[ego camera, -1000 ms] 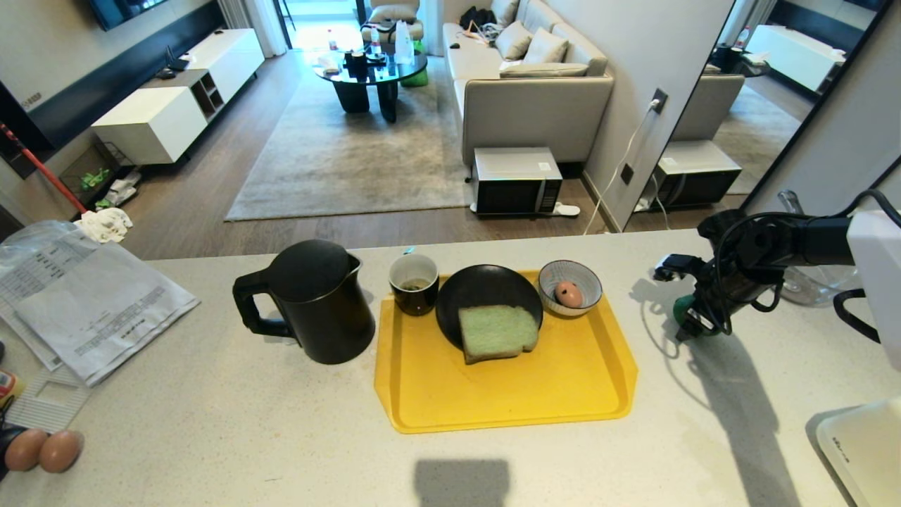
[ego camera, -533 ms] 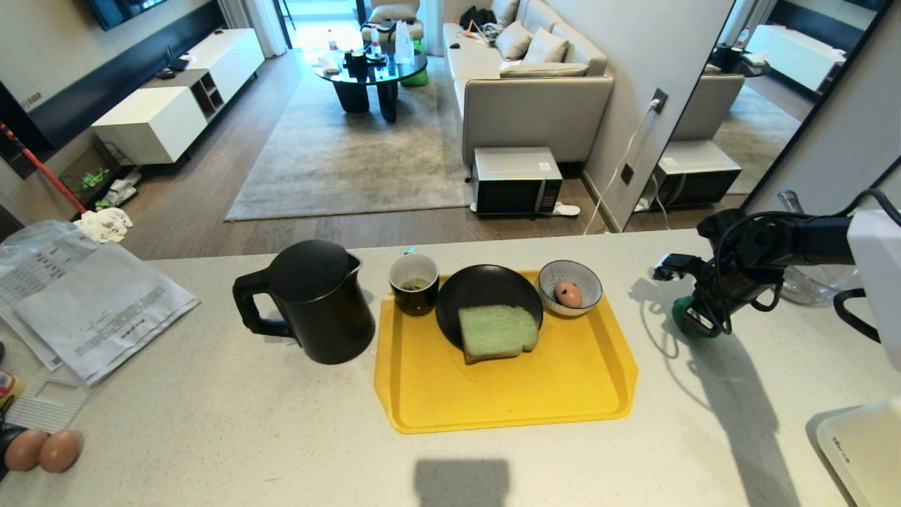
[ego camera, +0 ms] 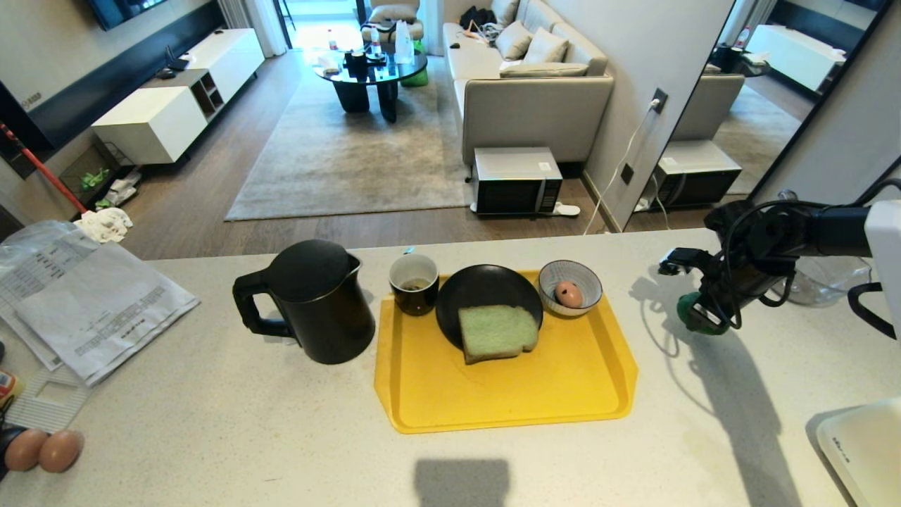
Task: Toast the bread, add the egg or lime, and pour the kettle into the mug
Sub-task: Put the fruit on a plate
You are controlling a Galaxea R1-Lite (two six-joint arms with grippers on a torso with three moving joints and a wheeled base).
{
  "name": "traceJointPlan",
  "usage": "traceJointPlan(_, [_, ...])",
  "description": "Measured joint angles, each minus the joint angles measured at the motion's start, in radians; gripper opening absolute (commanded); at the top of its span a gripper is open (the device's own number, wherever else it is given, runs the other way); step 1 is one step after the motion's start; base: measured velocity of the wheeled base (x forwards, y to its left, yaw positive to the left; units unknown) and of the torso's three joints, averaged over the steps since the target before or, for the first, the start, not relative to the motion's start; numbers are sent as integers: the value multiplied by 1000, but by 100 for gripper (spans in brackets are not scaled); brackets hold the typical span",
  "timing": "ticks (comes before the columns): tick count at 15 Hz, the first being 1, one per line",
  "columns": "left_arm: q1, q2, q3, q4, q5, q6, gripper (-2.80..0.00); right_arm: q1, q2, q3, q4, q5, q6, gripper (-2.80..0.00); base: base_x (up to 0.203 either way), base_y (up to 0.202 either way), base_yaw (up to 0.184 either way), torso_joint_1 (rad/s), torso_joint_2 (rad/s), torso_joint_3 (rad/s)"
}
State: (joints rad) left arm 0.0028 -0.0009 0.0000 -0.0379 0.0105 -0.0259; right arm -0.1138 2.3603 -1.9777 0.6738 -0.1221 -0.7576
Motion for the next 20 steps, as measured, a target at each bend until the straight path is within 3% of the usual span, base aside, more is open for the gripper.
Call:
traceJointPlan(4, [0, 0, 0, 0, 0, 0, -280, 0, -91, 12, 116, 8, 5, -280, 0, 0, 0, 0, 0, 0])
traceJointPlan(8, [0, 0, 0, 0, 0, 0, -280, -2, -224, 48, 296, 123, 26, -280, 0, 0, 0, 0, 0, 0])
traceJointPlan(11, [0, 0, 0, 0, 0, 0, -280, -1, -333, 163, 367, 204, 57, -280, 0, 0, 0, 0, 0, 0])
traceJointPlan(14, [0, 0, 0, 0, 0, 0, -280, 13, -420, 296, 372, 293, 75, -280, 0, 0, 0, 0, 0, 0])
traceJointPlan(17, [0, 0, 0, 0, 0, 1, -280, 46, -469, 393, 348, 297, 76, -280, 0, 0, 0, 0, 0, 0])
traceJointPlan(20, [0, 0, 0, 0, 0, 0, -280, 74, -483, 499, 227, 294, 75, -280, 0, 0, 0, 0, 0, 0])
